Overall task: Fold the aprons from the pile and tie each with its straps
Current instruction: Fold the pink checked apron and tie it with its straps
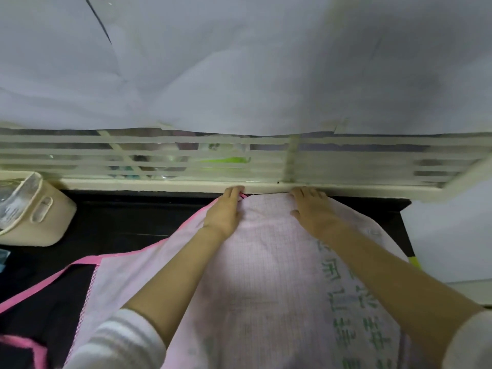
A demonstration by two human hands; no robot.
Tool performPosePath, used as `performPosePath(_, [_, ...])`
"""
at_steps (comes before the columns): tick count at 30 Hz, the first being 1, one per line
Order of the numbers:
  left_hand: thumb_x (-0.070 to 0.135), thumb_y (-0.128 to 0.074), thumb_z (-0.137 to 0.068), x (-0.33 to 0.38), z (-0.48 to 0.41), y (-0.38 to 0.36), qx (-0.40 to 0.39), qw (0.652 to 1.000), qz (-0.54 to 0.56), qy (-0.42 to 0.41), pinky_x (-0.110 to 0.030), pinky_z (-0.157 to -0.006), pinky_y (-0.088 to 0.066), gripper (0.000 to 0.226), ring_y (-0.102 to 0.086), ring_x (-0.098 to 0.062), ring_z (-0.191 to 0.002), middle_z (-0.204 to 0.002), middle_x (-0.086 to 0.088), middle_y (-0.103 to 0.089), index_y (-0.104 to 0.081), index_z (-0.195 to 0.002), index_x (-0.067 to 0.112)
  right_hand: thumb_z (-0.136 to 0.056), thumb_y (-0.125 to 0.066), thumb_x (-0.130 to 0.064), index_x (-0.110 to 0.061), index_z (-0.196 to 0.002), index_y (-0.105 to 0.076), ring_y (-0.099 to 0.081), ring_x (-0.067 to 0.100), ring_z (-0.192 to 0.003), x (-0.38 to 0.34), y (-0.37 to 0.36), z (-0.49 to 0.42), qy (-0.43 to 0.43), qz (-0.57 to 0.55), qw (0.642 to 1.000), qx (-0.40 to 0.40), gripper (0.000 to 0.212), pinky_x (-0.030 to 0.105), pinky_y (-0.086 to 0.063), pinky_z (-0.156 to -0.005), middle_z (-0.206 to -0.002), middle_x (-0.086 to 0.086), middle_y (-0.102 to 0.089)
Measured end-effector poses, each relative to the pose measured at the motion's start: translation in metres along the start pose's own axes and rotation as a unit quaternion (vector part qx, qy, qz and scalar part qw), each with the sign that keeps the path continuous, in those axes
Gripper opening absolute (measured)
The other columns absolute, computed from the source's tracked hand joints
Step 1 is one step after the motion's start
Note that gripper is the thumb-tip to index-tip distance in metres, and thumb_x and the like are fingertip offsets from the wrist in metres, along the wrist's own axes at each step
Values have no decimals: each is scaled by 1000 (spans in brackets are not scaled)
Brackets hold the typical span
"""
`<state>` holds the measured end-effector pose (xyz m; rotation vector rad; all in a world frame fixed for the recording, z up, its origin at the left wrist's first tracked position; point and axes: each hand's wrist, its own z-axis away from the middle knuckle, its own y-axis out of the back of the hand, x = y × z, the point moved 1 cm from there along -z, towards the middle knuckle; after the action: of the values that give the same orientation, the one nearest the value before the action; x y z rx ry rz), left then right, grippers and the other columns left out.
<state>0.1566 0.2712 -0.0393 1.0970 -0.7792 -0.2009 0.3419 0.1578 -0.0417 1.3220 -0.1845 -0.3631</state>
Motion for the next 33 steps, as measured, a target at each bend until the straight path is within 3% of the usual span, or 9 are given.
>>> performPosePath(7, [-1,-45,-93,-6,-7,-1,36,997,58,44,-18,-88,-33,33,-51,-25,-107,-122,-12,-48,-50,-125,1,-91,-54,-39,-15,-135,-36,-36,24,-126,-2,4,-7,-6,58,998,0,53,36,-26,-103,-136,5,-40])
performPosePath(14, [10,-54,-92,3,31,25,146,979,136,-44,-20,-78,-32,14,-44,-15,-86,-82,16,-52,-65,-85,11,-95,-49,-37,-18,-136,-37,-31,19,-134,-11,17,11,95,7,994,58,47,35,-14,-113,-144,0,-34])
performPosePath(18, [9,-52,-93,8,57,41,221,966,120,-58,-28,-85,-34,19,-39,-12,-85,-74,23,-50,-70,-90,15,-97,-44,-29,-16,-110,-55,-51,15,-110,-19,29,25,113,18,989,93,21,31,-12,-115,-111,-3,-58])
performPosePath(21, [6,-50,-94,14,81,53,246,953,161,-79,-18,-74,-34,22,-45,-4,-76,-72,20,-50,-59,-78,20,-89,-57,-20,-14,-91,-57,-60,16,-77,-21,25,51,131,-6,984,121,6,31,-35,-103,-82,-2,-64])
performPosePath(22, [7,-50,-94,14,90,54,231,953,180,-81,-14,-67,-33,22,-46,-1,-68,-67,18,-50,-56,-77,20,-82,-66,-14,-14,-82,-57,-55,16,-62,-22,20,62,145,-31,979,143,9,31,-46,-85,-70,-1,-62])
performPosePath(24, [11,-49,-95,13,109,49,171,962,200,-75,-15,-56,-33,23,-44,-4,-56,-57,11,-48,-52,-75,22,-76,-72,-8,-15,-74,-55,-46,12,-52,-20,7,87,161,-49,973,155,19,23,-37,-57,-62,-2,-57])
performPosePath(26, [16,-49,-96,8,127,35,117,974,181,-74,-23,-55,-33,28,-38,-8,-52,-54,5,-44,-47,-71,28,-93,-53,-15,-14,-94,-57,-53,14,-69,-19,-9,111,163,-23,984,71,4,23,-34,-59,-83,-1,-58])
performPosePath(30, [28,-46,-98,-10,159,-5,-32,994,97,-37,-30,-62,-37,25,-46,-12,-63,-64,7,-49,-45,-73,29,-96,-37,-8,-16,-122,-46,-56,20,-101,-17,-38,147,162,46,979,-112,29,26,-34,-71,-119,2,-56])
performPosePath(33, [44,-51,-93,-22,184,-32,-133,990,30,-31,-25,-71,-40,22,-54,-10,-80,-89,8,-61,-59,-94,23,-91,-38,-1,-17,-133,-40,-54,21,-110,-24,-46,153,154,24,982,-105,45,27,-37,-77,-129,2,-52])
